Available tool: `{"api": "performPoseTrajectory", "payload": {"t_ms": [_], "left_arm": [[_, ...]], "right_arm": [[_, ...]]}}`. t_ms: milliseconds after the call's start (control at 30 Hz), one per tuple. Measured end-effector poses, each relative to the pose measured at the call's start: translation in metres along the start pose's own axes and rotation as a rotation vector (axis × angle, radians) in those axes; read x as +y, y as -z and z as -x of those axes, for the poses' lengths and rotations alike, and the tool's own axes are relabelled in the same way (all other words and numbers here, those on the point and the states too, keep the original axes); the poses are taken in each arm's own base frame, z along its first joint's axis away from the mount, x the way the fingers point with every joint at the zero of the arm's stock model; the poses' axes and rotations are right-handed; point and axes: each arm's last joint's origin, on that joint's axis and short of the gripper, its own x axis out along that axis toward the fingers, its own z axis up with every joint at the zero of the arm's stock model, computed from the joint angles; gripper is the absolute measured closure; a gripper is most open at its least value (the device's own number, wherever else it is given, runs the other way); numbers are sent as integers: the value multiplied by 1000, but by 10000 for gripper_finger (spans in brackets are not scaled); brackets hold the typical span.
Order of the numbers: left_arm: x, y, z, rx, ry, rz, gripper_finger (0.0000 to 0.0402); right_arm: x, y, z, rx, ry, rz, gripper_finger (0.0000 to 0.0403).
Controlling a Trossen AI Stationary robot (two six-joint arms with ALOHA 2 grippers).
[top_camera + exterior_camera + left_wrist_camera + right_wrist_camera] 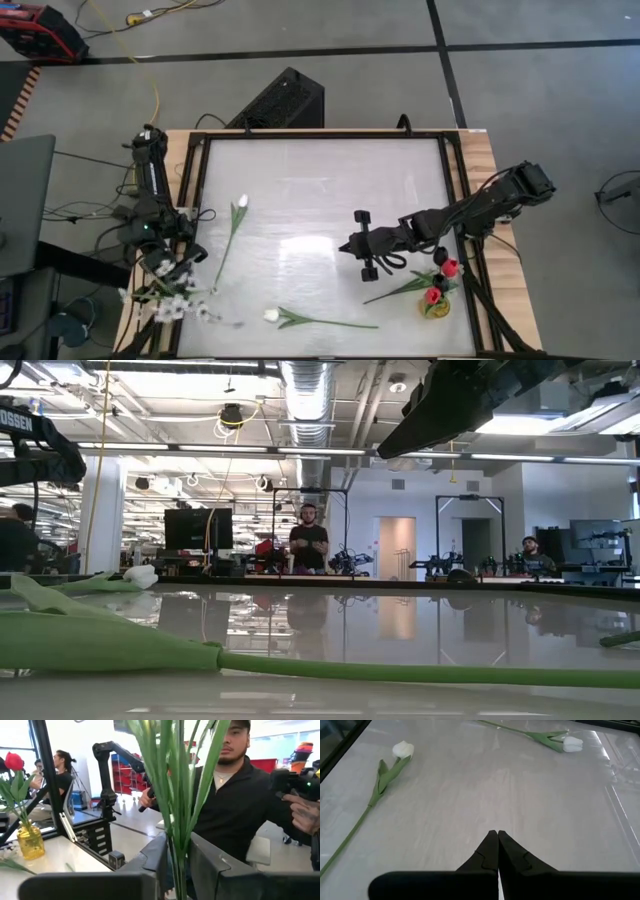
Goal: Sort flowers into vase by color
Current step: Put the top white flowers into the transparent vase
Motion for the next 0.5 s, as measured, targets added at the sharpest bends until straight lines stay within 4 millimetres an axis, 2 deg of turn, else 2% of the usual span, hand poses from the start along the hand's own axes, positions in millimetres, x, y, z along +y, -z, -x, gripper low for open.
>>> {"api": "performPoseTrajectory", "payload": {"t_ms": [267, 500], "left_arm": [[0, 0, 0, -2, 0, 64, 298], [0, 4, 0, 34, -17, 213, 292]], "right_arm": [[0, 0, 0, 0, 0, 0, 378], [0, 0, 0, 0, 0, 0, 378]]}}
